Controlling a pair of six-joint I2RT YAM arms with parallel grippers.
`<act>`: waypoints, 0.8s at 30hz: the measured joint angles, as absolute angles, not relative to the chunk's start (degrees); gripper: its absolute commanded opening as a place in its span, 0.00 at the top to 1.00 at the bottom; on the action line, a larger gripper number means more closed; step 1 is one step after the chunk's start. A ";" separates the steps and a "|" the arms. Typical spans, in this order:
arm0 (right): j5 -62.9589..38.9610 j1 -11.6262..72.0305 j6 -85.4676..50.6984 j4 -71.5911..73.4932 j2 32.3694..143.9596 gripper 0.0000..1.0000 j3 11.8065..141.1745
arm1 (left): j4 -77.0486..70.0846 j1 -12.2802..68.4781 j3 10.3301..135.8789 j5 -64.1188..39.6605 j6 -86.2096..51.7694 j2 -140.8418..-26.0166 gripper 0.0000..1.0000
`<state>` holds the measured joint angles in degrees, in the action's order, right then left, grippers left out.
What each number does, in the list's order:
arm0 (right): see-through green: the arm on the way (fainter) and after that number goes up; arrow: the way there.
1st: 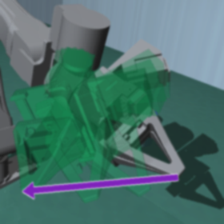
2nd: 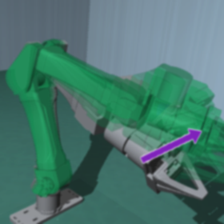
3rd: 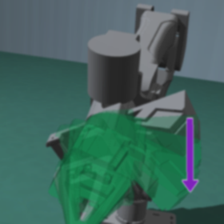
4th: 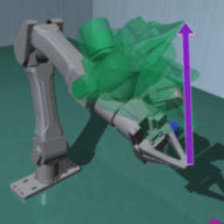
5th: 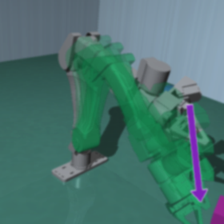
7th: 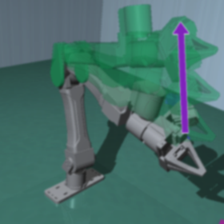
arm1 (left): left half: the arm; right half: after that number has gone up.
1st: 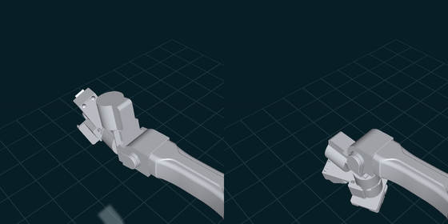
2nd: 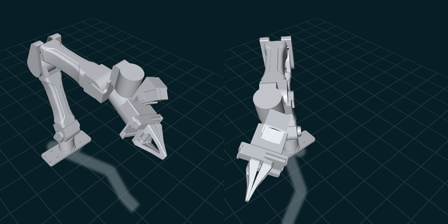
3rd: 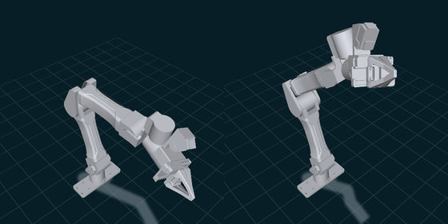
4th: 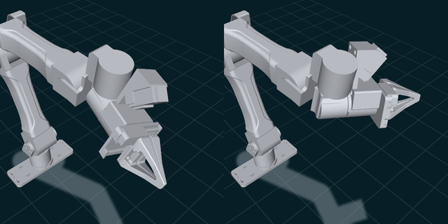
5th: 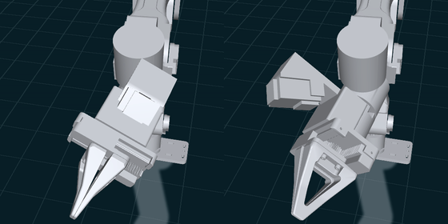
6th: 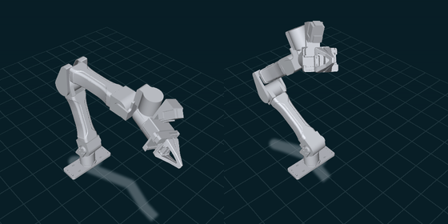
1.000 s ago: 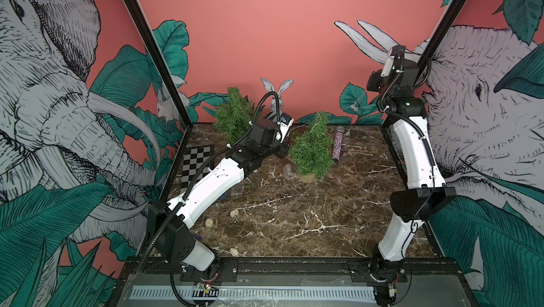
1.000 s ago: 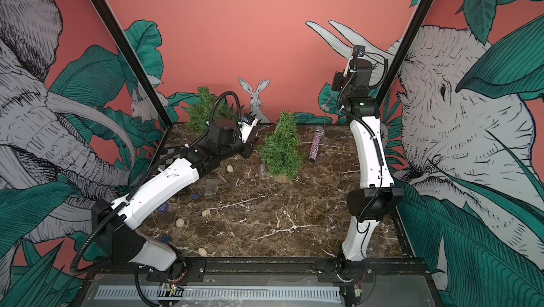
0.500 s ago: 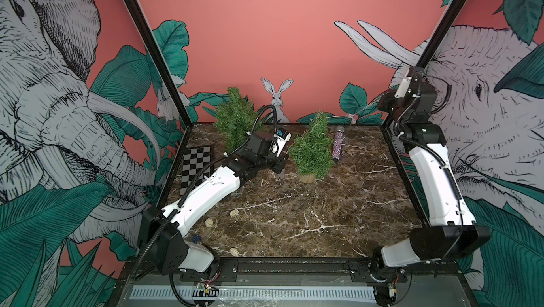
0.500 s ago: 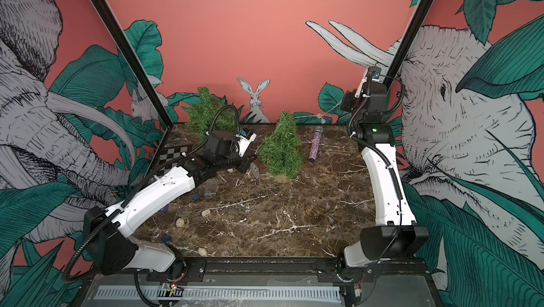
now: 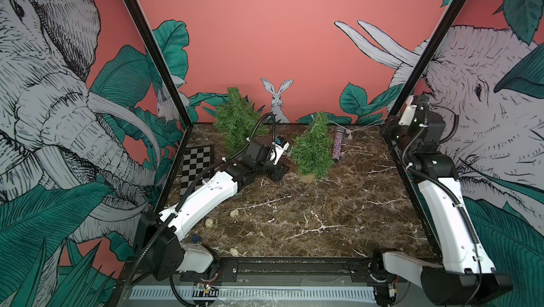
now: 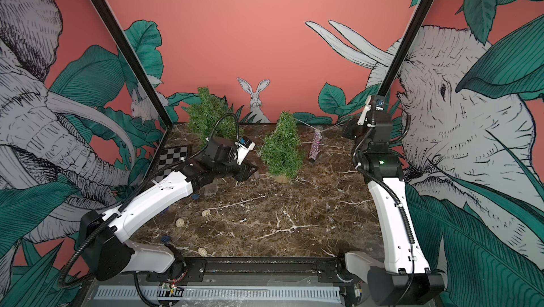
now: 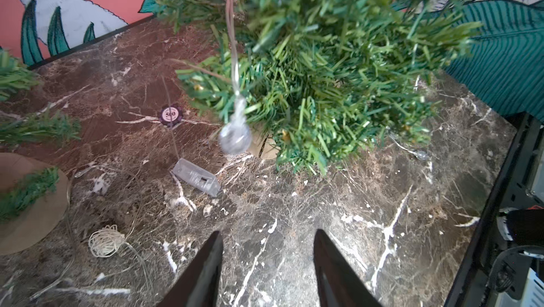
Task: Wrap string light around the christmas tree
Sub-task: Wrap the light string around the Christmas tree.
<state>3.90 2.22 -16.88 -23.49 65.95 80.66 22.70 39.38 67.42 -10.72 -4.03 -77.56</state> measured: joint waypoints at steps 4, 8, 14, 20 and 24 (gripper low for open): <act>1.02 2.22 -17.82 -27.09 64.03 1.00 79.75 | 22.31 39.40 66.02 -11.09 -4.12 -73.87 0.43; -1.67 2.22 -18.17 -31.46 61.10 1.00 78.54 | 20.23 39.46 60.95 -11.51 -4.93 -70.46 0.41; -9.06 2.22 -20.29 -36.36 57.32 1.00 76.62 | 9.02 51.44 55.00 -8.67 -3.55 -71.68 0.26; -12.99 2.22 -21.10 -42.06 56.38 1.00 75.59 | -8.16 63.77 58.08 -5.15 -1.41 -82.54 0.24; -15.81 2.22 -21.98 -44.16 56.36 1.00 75.85 | -17.30 65.76 62.94 -0.23 -1.04 -91.96 0.24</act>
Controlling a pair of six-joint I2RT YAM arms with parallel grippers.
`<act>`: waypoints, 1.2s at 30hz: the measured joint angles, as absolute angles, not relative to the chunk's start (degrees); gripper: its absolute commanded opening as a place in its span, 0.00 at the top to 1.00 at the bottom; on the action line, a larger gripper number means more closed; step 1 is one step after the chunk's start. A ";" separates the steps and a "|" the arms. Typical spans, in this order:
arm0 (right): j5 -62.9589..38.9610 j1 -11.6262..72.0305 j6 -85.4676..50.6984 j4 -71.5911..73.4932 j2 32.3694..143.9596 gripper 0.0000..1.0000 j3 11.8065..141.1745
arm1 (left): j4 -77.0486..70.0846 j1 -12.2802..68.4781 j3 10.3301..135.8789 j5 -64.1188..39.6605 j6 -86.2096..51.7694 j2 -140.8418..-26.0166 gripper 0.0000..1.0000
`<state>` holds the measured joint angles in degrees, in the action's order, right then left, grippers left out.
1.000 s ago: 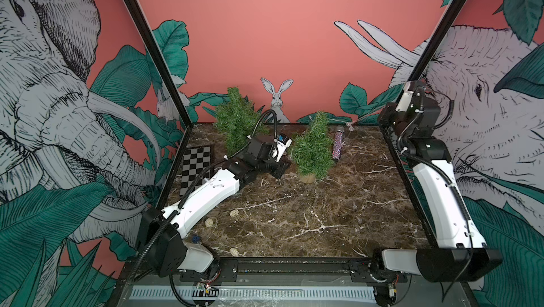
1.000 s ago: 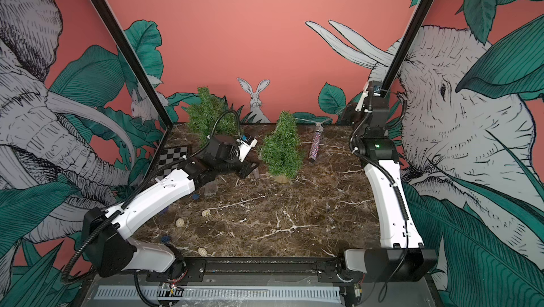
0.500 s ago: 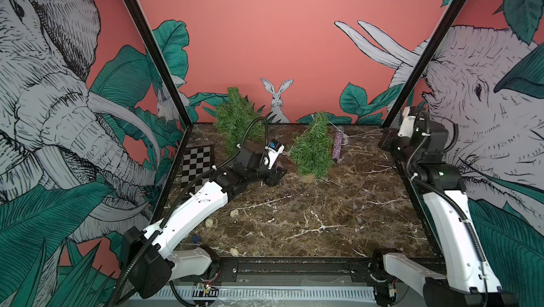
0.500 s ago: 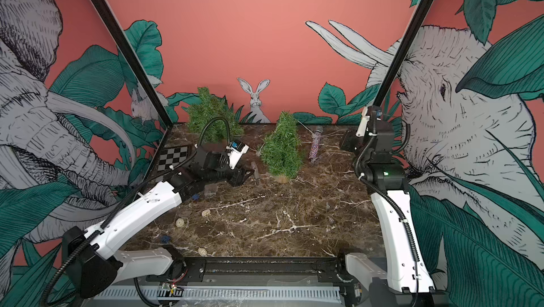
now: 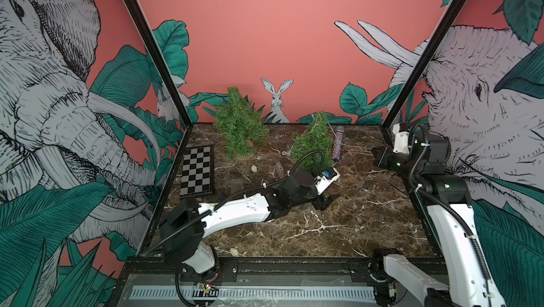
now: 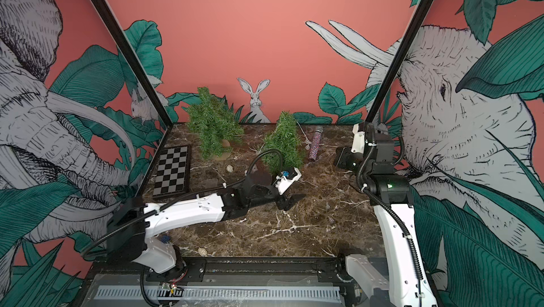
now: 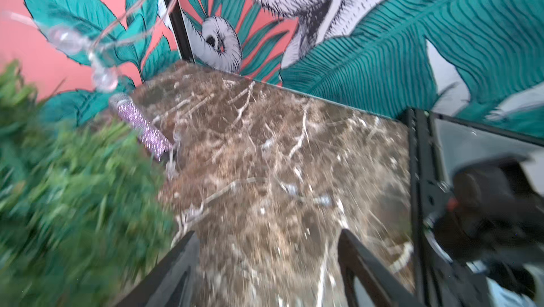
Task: Wrap string light around the christmas tree
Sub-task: Wrap the light string around the Christmas tree.
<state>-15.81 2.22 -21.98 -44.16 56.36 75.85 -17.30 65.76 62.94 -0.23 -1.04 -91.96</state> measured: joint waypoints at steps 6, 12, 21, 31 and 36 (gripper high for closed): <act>-19.00 2.22 -23.59 -44.73 55.64 1.00 76.86 | -23.31 65.84 72.75 5.28 -1.52 -101.58 0.25; -20.64 2.22 -25.76 -36.93 52.86 1.00 69.08 | -23.51 65.73 73.78 9.15 -0.86 -101.03 0.32; -30.61 2.24 -35.03 -23.46 47.40 0.69 37.67 | -10.17 58.70 67.07 10.85 -3.60 -88.55 0.34; -30.46 0.38 -37.17 -21.37 49.19 0.39 39.70 | -3.99 56.99 67.00 8.91 -3.92 -86.87 0.34; -23.92 -0.56 -41.95 -17.78 58.85 0.40 41.85 | -4.19 57.06 64.93 7.90 -4.93 -86.50 0.35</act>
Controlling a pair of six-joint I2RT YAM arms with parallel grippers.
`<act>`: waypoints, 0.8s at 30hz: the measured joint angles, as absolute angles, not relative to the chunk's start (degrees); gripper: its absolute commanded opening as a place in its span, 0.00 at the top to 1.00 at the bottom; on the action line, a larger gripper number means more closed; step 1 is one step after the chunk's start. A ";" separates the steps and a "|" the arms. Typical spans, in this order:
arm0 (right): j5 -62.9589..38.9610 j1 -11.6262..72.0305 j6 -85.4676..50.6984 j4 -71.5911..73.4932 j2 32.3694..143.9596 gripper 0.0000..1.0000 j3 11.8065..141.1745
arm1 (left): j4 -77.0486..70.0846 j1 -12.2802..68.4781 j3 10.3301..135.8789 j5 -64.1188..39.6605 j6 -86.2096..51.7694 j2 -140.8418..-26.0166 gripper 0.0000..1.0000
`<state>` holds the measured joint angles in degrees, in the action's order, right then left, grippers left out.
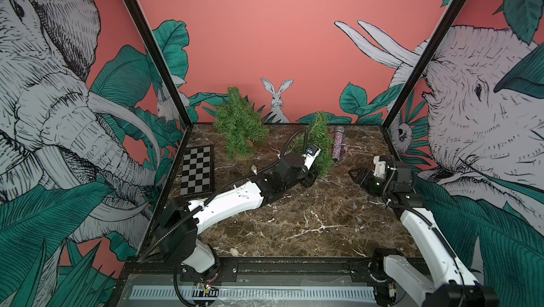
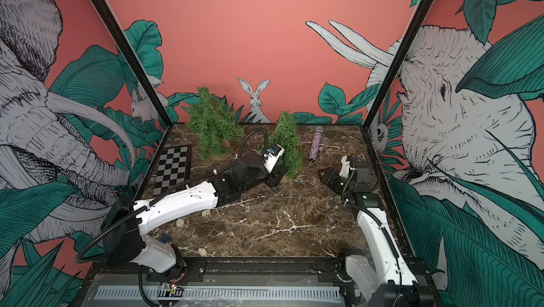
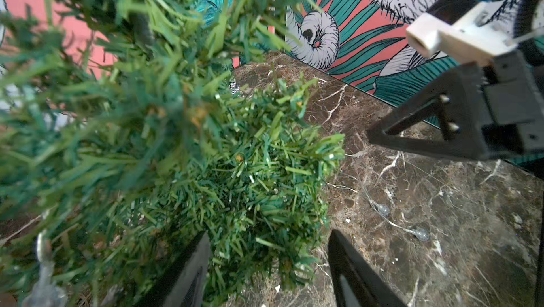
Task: Wrap string light around the christmas tree
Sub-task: Wrap the light string around the Christmas tree.
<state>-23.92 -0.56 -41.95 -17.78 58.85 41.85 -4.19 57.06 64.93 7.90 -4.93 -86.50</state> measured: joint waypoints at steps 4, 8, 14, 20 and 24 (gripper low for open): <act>-18.44 -0.36 -43.53 -12.34 72.62 0.41 45.78 | -4.16 57.06 63.09 6.76 -6.33 -86.30 0.37; -15.14 1.80 -41.32 -9.19 82.67 0.42 49.89 | -4.25 57.06 62.94 6.02 -6.94 -86.26 0.37; -9.54 8.10 -37.60 -6.02 87.92 0.36 50.43 | -4.75 57.08 61.43 5.48 -7.42 -85.17 0.37; -0.60 10.61 -37.36 -8.82 96.62 0.31 58.67 | -5.30 57.08 61.41 4.19 -8.05 -85.19 0.37; 4.40 12.86 -37.98 -8.64 100.84 0.34 63.24 | -5.78 57.08 61.39 4.05 -8.05 -85.19 0.37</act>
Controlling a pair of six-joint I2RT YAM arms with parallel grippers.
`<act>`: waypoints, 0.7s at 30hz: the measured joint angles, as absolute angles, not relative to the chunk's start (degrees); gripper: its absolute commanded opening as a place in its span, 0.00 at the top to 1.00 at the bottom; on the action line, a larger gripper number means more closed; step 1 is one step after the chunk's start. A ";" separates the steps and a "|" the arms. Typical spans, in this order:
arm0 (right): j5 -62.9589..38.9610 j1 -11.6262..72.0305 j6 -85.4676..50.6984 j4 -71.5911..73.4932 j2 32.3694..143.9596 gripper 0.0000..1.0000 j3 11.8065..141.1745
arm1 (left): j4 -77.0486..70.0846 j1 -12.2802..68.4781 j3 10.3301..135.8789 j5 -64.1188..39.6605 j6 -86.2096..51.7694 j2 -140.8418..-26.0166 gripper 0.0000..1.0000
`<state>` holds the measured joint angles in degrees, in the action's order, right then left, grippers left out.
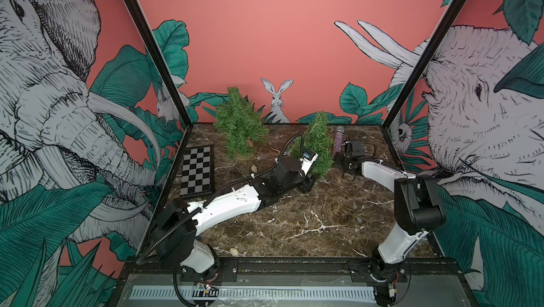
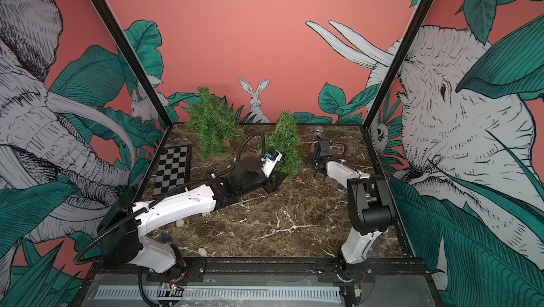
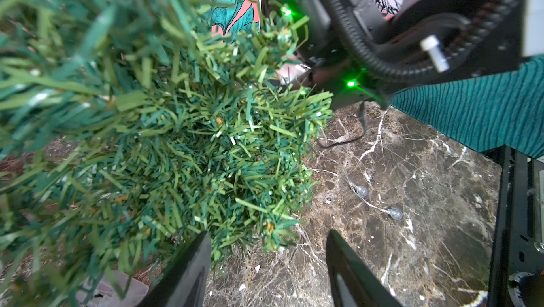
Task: Wrap string light around the christmas tree
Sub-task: Wrap the light string around the Christmas tree.
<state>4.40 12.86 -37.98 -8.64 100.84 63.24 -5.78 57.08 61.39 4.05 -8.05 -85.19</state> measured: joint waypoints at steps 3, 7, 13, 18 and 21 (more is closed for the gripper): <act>7.79 14.74 -38.65 -8.40 103.31 0.38 65.17 | -5.91 57.06 61.39 4.03 -8.10 -85.19 0.37; 10.35 15.86 -40.53 -7.57 105.89 0.45 65.58 | -6.07 57.08 61.01 4.05 -8.14 -85.14 0.37; 11.07 15.75 -43.07 -6.42 110.04 0.61 65.56 | -6.11 57.08 59.92 4.10 -8.14 -84.77 0.37; 10.33 15.75 -43.94 -4.38 109.65 0.89 63.59 | -6.04 57.08 59.48 4.64 -8.10 -83.09 0.37; 8.49 15.75 -43.33 -4.82 104.51 0.94 58.30 | -4.51 56.99 59.55 5.48 -7.88 -81.30 0.38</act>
